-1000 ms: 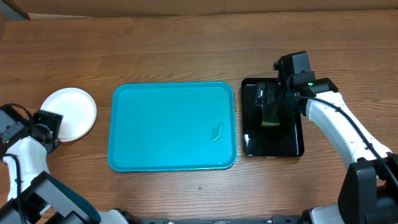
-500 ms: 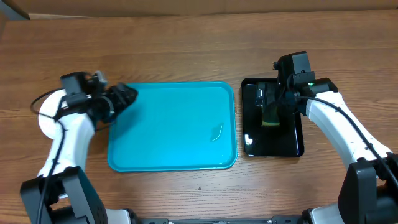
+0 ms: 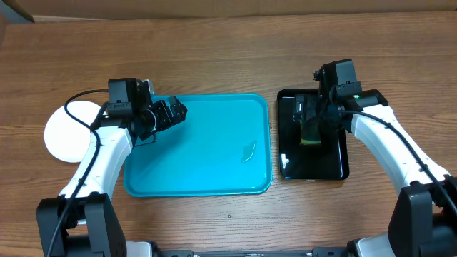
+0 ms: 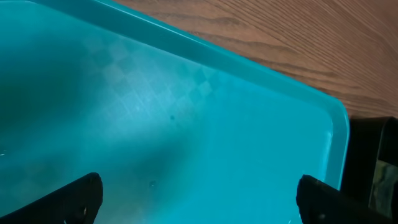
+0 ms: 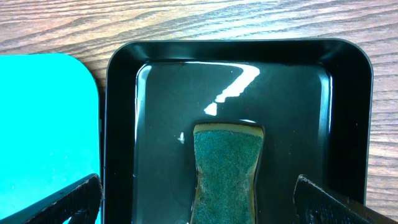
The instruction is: Clean dirty plates on tray and stack at the side
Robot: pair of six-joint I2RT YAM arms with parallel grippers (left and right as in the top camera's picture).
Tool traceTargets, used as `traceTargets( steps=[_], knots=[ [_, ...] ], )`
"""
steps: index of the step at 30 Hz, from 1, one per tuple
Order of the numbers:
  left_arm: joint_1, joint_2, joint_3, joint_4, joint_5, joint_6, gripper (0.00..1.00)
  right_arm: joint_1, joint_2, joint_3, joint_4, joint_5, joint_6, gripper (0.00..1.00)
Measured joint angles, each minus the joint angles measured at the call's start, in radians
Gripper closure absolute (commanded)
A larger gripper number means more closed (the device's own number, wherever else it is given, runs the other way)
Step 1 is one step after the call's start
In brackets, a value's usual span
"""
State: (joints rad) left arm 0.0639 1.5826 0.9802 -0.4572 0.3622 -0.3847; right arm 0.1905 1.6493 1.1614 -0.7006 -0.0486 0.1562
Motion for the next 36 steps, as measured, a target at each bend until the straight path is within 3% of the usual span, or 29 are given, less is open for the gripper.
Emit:
traceTargets(
  steps=[27, 36],
  knots=[
    [0.0, 0.0, 0.0, 0.0, -0.009, 0.0, 0.0, 0.001, -0.005, 0.0, 0.0, 0.0, 0.0, 0.0],
    [0.0, 0.0, 0.0, 0.0, -0.012, 0.0, 0.0, 0.001, -0.183, 0.0, 0.0, 0.0, 0.001, 0.0]
  ],
)
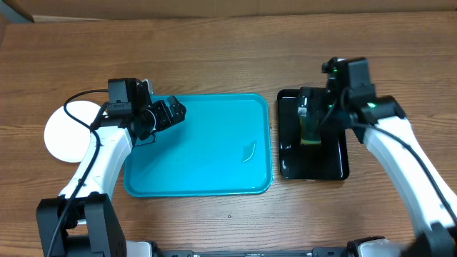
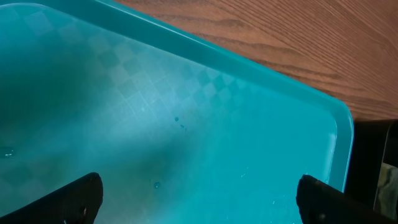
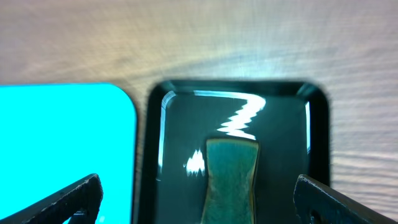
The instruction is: Clean dirty plates on tray and stack at the side
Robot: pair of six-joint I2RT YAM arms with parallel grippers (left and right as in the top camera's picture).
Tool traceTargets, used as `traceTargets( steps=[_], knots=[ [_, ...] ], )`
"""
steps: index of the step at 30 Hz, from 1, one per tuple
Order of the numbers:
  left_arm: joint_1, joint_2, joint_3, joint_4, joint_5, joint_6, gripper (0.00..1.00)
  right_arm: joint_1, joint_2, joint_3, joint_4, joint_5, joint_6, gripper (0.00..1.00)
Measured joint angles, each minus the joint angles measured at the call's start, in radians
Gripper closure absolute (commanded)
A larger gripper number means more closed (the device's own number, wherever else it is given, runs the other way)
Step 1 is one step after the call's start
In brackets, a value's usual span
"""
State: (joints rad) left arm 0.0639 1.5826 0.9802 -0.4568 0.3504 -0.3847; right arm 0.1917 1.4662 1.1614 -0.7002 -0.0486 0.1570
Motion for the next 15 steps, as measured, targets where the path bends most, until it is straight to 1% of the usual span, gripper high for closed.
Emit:
traceTargets(
  steps=[15],
  knots=[
    [0.0, 0.0, 0.0, 0.0, -0.004, 0.0, 0.0, 0.0, -0.507, 0.0, 0.0, 0.0, 0.0, 0.0]
  ],
)
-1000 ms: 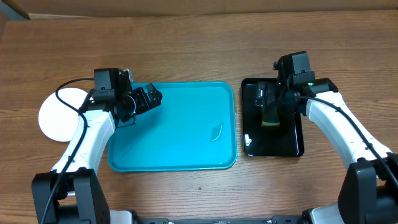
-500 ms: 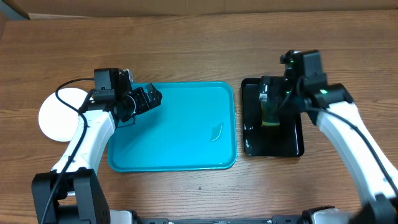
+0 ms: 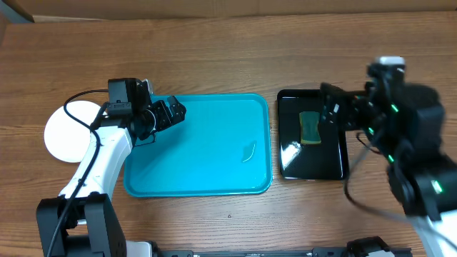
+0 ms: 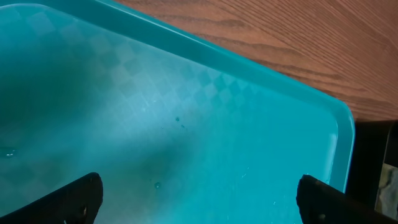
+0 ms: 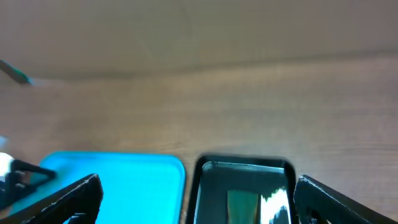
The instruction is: Clean dirty plates on tray and stack at the side
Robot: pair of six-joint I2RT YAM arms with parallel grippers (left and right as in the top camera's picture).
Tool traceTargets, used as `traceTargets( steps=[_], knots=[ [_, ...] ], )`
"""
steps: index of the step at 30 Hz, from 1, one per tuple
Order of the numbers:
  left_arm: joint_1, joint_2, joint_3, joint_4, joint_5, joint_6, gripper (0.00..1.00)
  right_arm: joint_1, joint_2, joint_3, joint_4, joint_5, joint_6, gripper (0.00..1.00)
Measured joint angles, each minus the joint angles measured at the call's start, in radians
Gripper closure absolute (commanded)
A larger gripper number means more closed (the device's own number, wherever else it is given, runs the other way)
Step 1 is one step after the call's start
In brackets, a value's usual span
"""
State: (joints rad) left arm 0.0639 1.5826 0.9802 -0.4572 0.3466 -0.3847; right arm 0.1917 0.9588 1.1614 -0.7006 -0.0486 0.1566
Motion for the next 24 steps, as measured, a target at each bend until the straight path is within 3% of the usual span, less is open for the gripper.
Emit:
traceTargets(
  steps=[7, 15, 24],
  knots=[
    [0.0, 0.0, 0.0, 0.0, 0.0, 0.0, 0.0, -0.013, -0.267, 0.0, -0.035, 0.004, 0.0, 0.0],
    [0.0, 0.0, 0.0, 0.0, 0.0, 0.0, 0.0, -0.141, -0.49, -0.024, -0.098, 0.01, 0.0, 0.0],
    [0.0, 0.0, 0.0, 0.0, 0.0, 0.0, 0.0, -0.198, -0.768, -0.248, 0.117, 0.0, 0.0, 0.0]
  ],
)
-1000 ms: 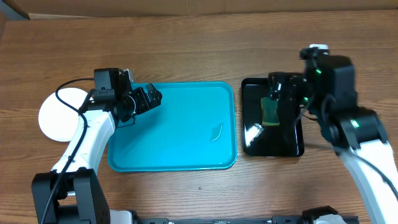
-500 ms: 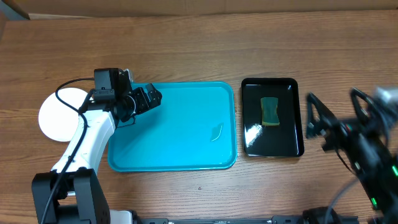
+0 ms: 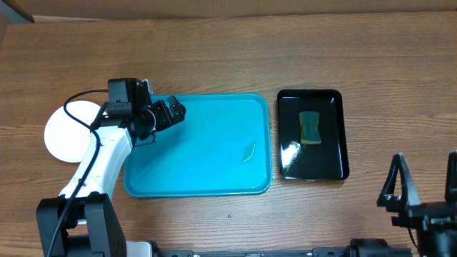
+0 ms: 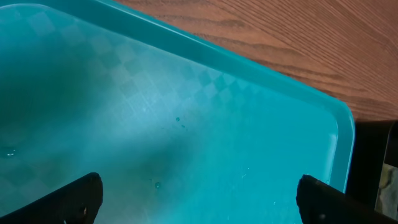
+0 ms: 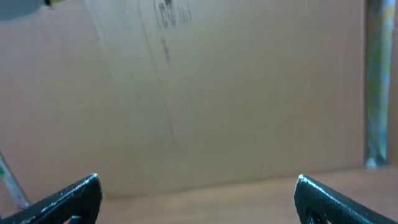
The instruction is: Clean dirty plates on tray and stack at the side
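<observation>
The teal tray lies mid-table with no plate on it, only a small pale smear. A white plate rests on the table to its left. My left gripper hovers open over the tray's far left corner; the left wrist view shows bare tray surface between its fingers. My right gripper is open at the front right edge, holding nothing. A green sponge lies in the black tray.
The right wrist view faces a cardboard wall beyond the table's far edge. The black tray sits just right of the teal tray, a narrow gap between them. The left arm's cable loops over the white plate.
My right arm has gone from above the black tray's right side to the table's front right edge, its camera now facing the cardboard wall. The left arm has not moved.
My right gripper stood open low over the sponge in the black tray. Then it was higher, then farther off with the whole tray in view, and now it is drawn back to the front right. The sponge stayed in the tray; my left gripper stayed open over the teal tray.
</observation>
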Robot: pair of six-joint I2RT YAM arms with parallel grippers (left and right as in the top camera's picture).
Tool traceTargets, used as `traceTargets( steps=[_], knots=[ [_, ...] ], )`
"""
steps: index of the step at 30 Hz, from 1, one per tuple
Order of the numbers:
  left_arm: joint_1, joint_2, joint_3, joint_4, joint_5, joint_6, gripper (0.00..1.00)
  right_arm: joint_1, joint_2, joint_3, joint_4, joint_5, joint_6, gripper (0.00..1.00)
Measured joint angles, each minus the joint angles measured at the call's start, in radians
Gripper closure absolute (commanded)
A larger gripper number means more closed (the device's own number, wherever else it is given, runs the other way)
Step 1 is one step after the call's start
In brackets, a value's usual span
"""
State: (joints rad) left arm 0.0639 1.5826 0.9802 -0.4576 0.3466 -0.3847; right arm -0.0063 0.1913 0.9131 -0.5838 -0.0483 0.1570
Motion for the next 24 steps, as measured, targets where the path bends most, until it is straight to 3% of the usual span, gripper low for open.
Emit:
traceTargets(
  steps=[7, 14, 18, 24],
  knots=[
    [0.0, 0.0, 0.0, 0.0, 0.0, 0.0, 0.0, 0.0, -0.114, -0.307, 0.332, -0.085, 0.012, 0.0],
    [0.0, 0.0, 0.0, 0.0, 0.0, 0.0, 0.0, 0.0, -0.175, -0.624, 0.715, -0.126, 0.124, 0.0],
    [0.0, 0.0, 0.0, 0.0, 0.0, 0.0, 0.0, 0.0, -0.177, -0.735, 0.831, -0.131, 0.158, 0.0],
    [0.0, 0.0, 0.0, 0.0, 0.0, 0.0, 0.0, 0.0, -0.177, -0.855, 0.845, -0.131, 0.173, 0.0]
  ],
)
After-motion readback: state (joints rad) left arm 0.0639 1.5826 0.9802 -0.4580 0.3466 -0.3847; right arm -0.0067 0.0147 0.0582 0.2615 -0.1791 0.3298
